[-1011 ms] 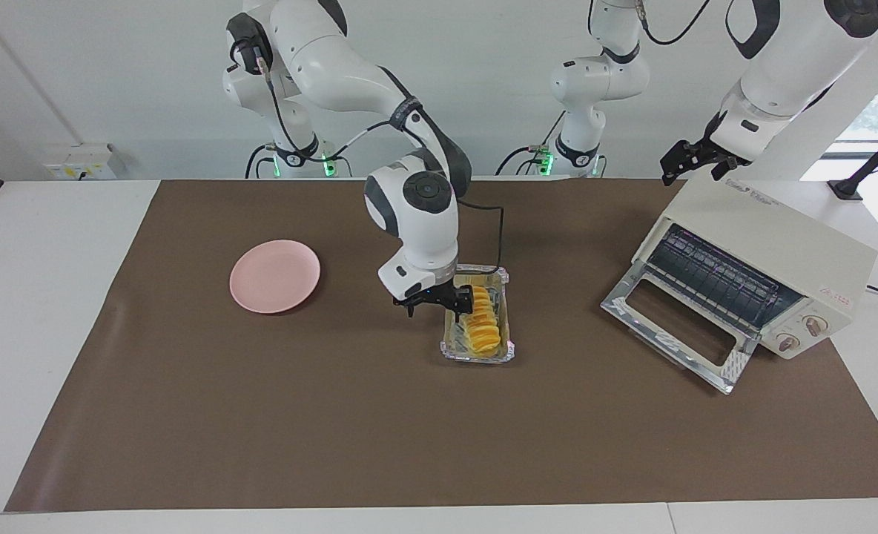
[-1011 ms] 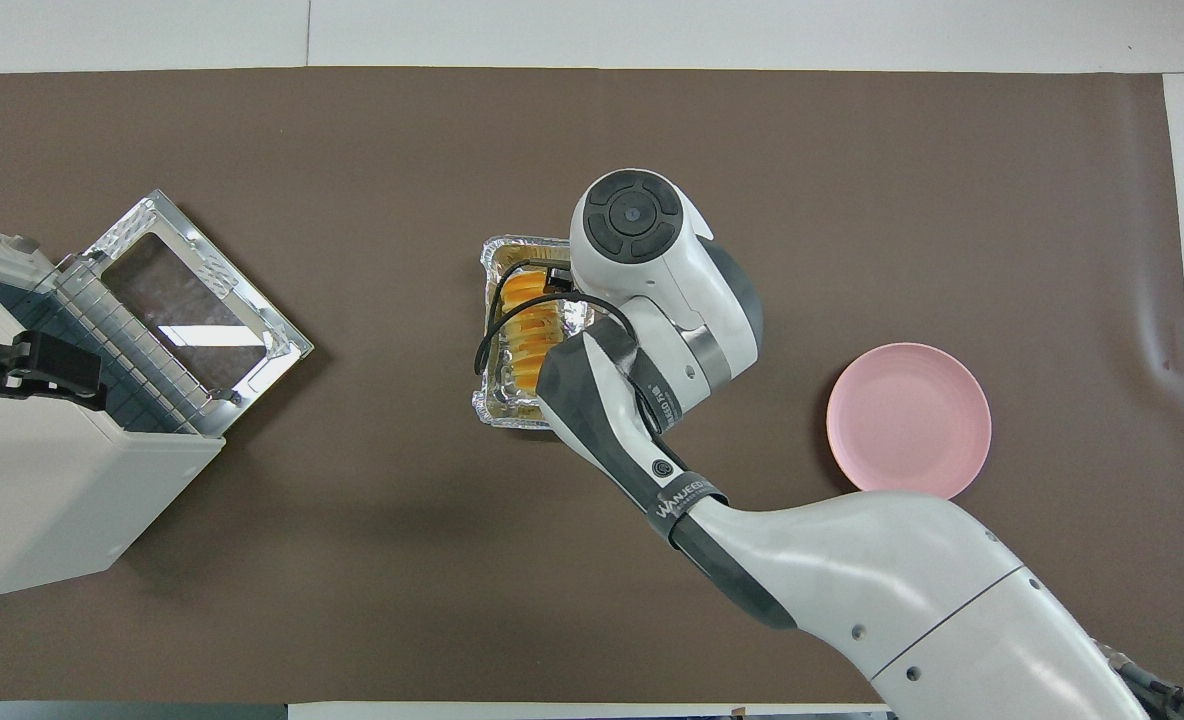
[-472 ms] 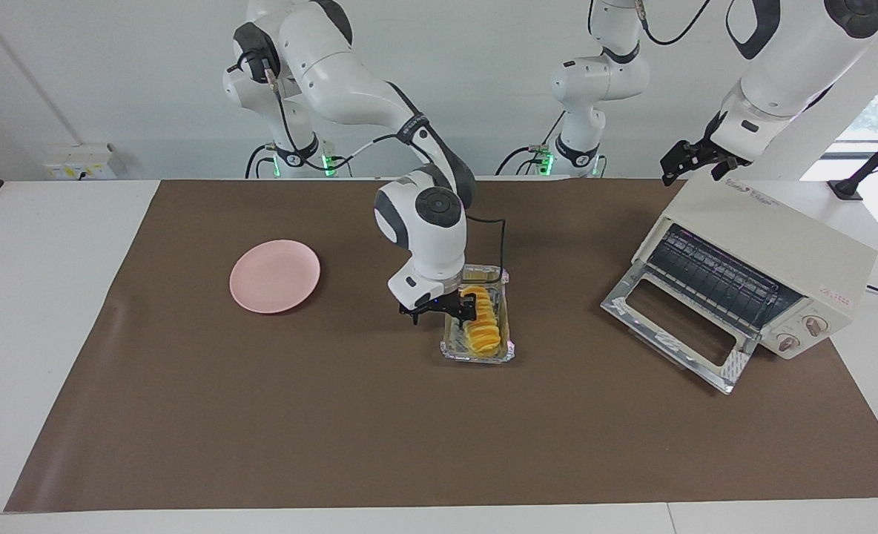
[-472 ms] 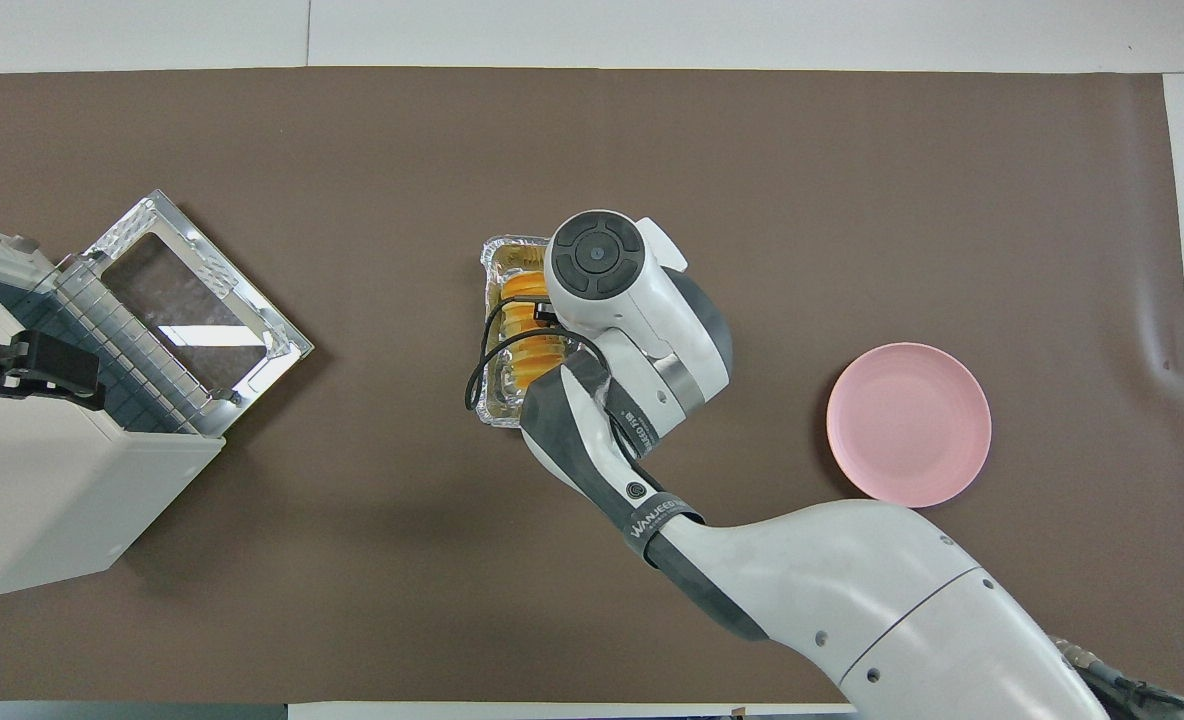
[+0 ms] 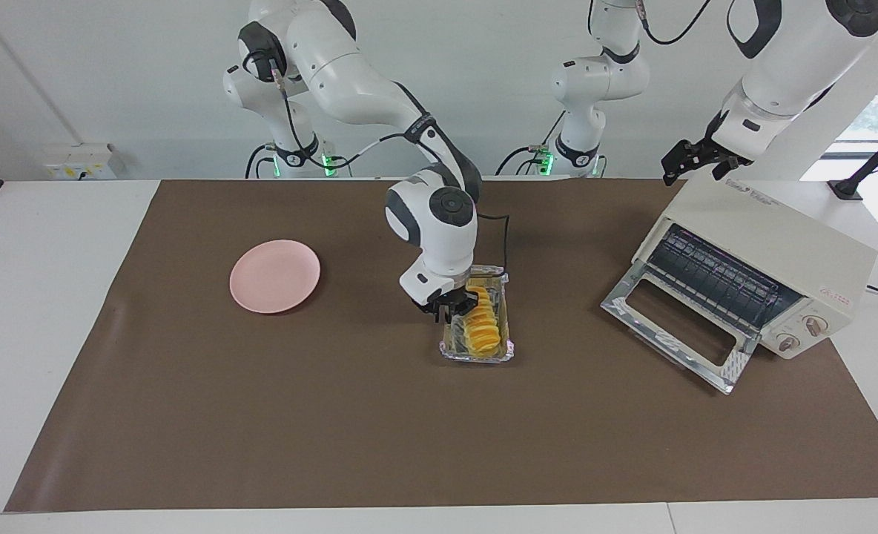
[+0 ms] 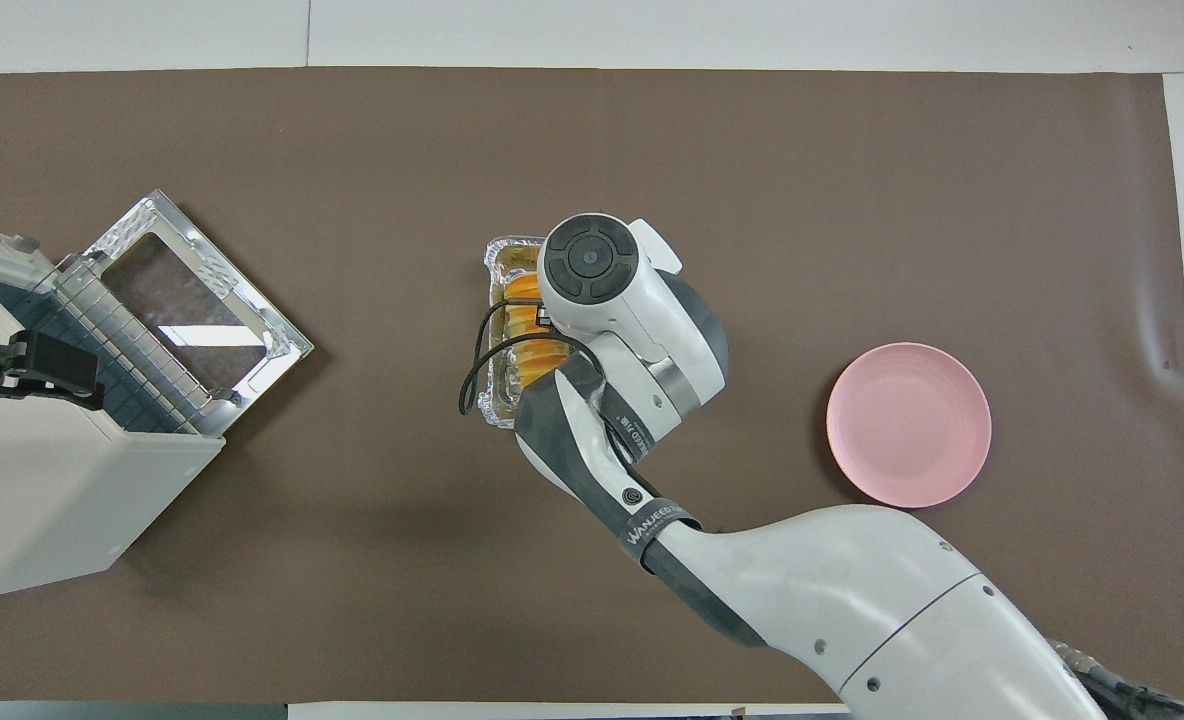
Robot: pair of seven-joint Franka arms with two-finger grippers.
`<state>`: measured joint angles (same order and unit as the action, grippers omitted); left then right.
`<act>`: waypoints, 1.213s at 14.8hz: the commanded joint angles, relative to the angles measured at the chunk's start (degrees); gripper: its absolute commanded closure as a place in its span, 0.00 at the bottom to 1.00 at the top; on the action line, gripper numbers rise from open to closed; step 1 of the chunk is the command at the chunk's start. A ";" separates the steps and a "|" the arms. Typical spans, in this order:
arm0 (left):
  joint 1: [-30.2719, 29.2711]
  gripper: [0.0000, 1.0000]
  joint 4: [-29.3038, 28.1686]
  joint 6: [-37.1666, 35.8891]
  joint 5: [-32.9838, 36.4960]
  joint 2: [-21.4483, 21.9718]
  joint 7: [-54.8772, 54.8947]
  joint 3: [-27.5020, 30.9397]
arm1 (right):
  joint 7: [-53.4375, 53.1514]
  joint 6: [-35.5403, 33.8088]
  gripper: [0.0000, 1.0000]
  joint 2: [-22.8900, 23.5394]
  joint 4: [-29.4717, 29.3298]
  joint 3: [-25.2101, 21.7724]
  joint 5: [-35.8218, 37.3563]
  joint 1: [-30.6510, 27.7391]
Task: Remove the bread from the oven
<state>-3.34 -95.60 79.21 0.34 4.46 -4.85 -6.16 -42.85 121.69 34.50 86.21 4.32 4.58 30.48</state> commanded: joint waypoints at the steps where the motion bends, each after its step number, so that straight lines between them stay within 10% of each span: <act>1: -0.70 0.00 -1.08 1.03 -1.14 1.17 0.28 -0.08 | 1.10 -1.10 1.00 -0.66 -0.69 -0.01 0.16 -0.51; 9: -0.70 0.00 -1.08 1.03 -1.14 1.26 0.28 -0.08 | 16.46 -18.15 1.00 -0.57 -14.58 0.07 -7.75 -14.37; 18: -0.70 0.00 -1.08 1.03 -1.14 1.26 0.28 -0.08 | 42.75 -9.29 1.00 0.39 -10.45 -0.45 -8.01 -31.09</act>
<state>-3.35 -95.59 79.22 0.34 4.46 -4.85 -6.16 -4.49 109.90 34.38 74.18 3.13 -2.32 2.48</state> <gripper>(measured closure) 0.000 0.982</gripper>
